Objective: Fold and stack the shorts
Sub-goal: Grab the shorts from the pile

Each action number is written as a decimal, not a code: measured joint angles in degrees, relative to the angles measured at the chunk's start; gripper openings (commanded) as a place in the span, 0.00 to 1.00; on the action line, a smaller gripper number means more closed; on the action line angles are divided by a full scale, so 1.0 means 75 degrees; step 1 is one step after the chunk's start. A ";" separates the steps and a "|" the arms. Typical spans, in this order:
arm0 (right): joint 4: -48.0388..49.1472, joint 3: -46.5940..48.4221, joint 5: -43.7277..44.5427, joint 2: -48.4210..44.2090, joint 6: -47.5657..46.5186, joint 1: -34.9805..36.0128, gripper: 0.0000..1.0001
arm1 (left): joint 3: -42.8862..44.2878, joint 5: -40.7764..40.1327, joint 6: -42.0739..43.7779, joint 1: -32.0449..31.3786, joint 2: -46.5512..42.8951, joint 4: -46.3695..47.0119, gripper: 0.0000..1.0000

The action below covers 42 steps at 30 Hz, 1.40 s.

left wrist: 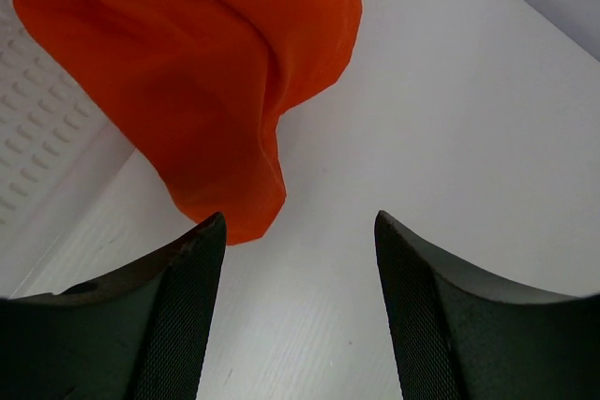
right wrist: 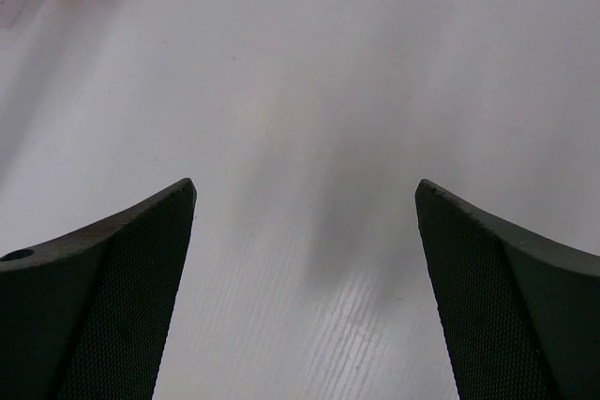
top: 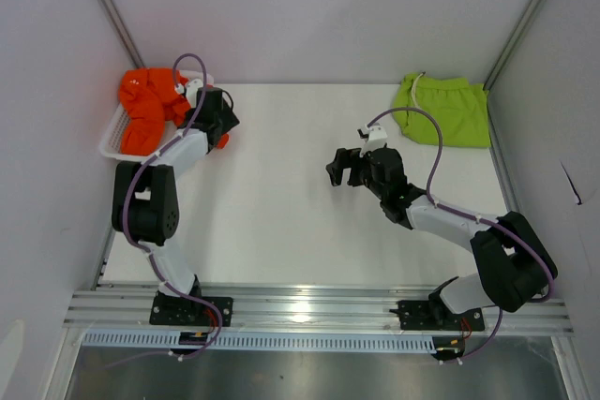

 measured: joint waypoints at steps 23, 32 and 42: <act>0.0790 -0.0254 -0.0032 0.0119 0.0041 0.0000 0.99 | 0.1746 -0.0128 -0.0184 0.0702 0.2040 -0.0927 0.00; 0.0801 -0.0254 -0.0020 0.0140 0.0044 0.0000 1.00 | 0.2640 0.0565 -0.0175 0.0516 0.0901 -0.1781 0.00; 0.0796 -0.0254 0.0006 0.0140 0.0038 0.0000 1.00 | 0.6129 0.1239 0.0187 0.0341 -0.0542 -0.2503 0.00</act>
